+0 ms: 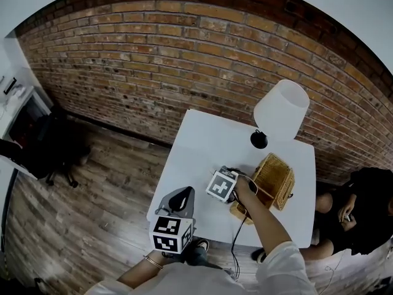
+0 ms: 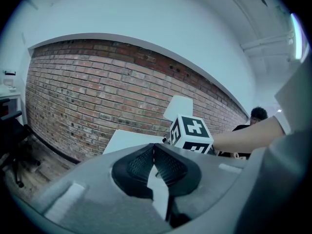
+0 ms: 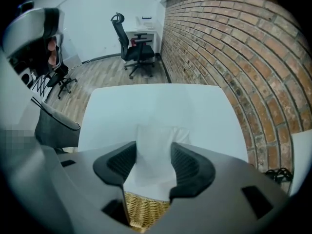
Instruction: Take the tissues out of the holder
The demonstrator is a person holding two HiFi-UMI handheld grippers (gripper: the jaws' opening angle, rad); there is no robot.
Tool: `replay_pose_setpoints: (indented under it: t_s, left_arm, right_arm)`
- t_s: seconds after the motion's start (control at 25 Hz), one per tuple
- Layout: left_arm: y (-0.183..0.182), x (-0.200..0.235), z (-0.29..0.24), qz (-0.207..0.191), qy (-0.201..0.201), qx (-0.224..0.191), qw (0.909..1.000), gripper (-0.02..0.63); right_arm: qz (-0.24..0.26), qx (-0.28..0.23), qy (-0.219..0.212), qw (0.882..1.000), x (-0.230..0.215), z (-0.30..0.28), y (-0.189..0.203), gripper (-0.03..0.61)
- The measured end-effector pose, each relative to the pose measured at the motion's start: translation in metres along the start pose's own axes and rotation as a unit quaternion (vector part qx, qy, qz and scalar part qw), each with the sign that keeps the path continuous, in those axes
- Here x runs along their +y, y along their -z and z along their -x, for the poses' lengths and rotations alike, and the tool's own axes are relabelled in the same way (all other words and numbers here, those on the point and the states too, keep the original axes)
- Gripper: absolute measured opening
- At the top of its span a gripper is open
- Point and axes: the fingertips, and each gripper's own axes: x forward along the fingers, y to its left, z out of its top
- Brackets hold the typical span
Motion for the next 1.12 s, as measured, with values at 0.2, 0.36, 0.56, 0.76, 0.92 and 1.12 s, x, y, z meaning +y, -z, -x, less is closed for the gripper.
replay_pose_setpoints:
  t_s: [0.2, 0.36, 0.56, 0.76, 0.92, 1.12]
  left_arm:
    - [0.002, 0.004, 0.000, 0.004, -0.007, 0.000, 1.0000, 0.008]
    - [0.003, 0.004, -0.003, 0.005, -0.010, 0.001, 0.9999, 0.008]
    - [0.003, 0.004, -0.005, 0.006, -0.013, 0.000, 0.9999, 0.008]
    - [0.002, 0.007, -0.009, 0.007, -0.017, -0.001, 0.9998, 0.008]
    - [0.004, 0.006, -0.011, 0.008, -0.015, 0.003, 0.9998, 0.008]
    - [0.005, 0.004, -0.017, 0.008, -0.010, 0.007, 0.9999, 0.008]
  right_arm:
    - [0.012, 0.014, 0.004, 1.000, 0.001, -0.011, 0.007, 0.232]
    - [0.025, 0.018, 0.003, 1.000, 0.001, -0.013, 0.006, 0.233]
    - [0.049, 0.026, -0.001, 0.998, 0.006, -0.018, 0.005, 0.235]
    - [0.059, 0.027, -0.008, 0.998, 0.009, -0.021, 0.003, 0.236]
    - [0.071, 0.030, -0.018, 0.997, 0.015, -0.023, 0.006, 0.238]
    - [0.066, 0.022, -0.052, 0.996, 0.024, -0.025, 0.008, 0.283]
